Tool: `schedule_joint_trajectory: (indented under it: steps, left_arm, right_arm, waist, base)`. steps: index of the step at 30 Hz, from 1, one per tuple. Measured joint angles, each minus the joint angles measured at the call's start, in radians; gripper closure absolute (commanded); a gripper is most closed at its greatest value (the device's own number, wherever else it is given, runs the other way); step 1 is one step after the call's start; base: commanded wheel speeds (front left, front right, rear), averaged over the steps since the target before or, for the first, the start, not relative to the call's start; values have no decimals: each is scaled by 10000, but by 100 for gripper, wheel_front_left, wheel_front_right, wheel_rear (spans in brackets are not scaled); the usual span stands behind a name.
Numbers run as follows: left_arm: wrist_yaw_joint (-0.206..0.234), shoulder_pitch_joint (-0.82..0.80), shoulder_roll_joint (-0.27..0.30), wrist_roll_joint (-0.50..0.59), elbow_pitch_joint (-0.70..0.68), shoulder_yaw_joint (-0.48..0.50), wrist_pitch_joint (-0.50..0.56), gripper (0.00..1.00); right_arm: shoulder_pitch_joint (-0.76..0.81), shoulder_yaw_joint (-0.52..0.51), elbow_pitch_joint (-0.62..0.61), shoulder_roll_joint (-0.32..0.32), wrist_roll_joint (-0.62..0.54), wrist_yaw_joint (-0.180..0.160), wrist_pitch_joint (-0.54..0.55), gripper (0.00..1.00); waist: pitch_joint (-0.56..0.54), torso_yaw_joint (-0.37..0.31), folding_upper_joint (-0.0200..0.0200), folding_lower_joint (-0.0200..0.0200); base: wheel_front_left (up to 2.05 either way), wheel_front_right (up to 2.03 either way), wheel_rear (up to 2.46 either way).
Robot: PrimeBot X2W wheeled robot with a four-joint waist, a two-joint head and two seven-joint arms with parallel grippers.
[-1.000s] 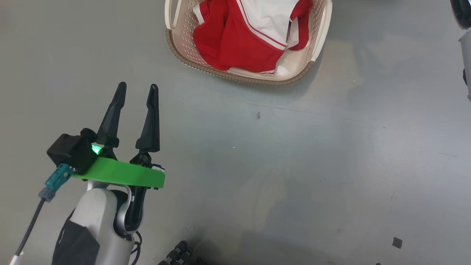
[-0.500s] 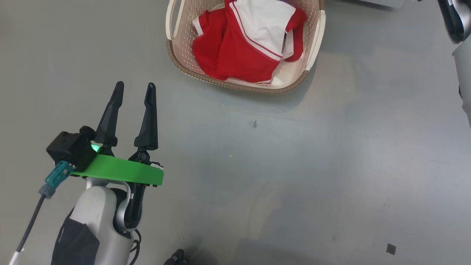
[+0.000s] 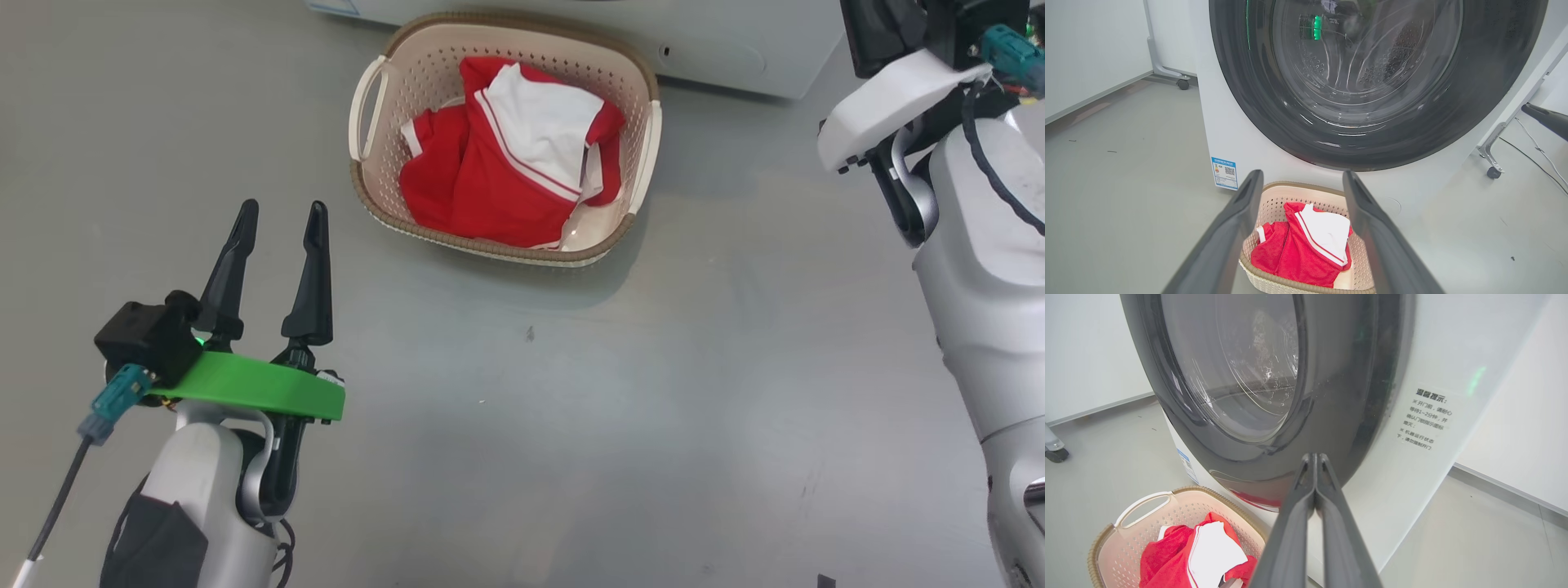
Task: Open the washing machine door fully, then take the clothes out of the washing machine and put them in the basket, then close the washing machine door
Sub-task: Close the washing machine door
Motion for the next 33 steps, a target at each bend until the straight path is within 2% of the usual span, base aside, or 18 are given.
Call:
schedule_joint_trajectory:
  steps: [2, 9, 13, 27, 33]
  left_arm:
    - [0, 159, 119, 61, 73, 119, 0, 0]
    - [-2, 616, 305, 148, 322, 297, 0, 0]
    - [-2, 838, 405, 151, 355, 441, 0, 0]
    - [-2, 1580, 564, 412, 418, 825, 0, 0]
    - [-2, 1867, 556, 512, 430, 871, 0, 0]
  right_arm:
    - [453, -424, -303, 253, 483, -12, 0, 100]
    - [1518, -961, -1189, 708, 953, -253, -2, 100]
    - [2351, -1174, -1551, 1001, 1116, -274, -2, 100]
    - [4629, -1294, -2807, 1239, 1195, -349, -2, 100]
    - [5614, -1649, -3417, 1360, 1379, -612, -2, 100]
  waist:
    - [-345, -170, 0, 0]
    - [-1165, -658, 0, 0]
    - [-1633, -963, 0, 0]
    - [-2982, -2098, 0, -1]
    - [-3357, -2479, 0, -1]
  base:
    - [0, 0, 0]
    - [0, 0, 0]
    - [0, 0, 0]
    - [0, 0, 0]
    - [0, 0, 0]
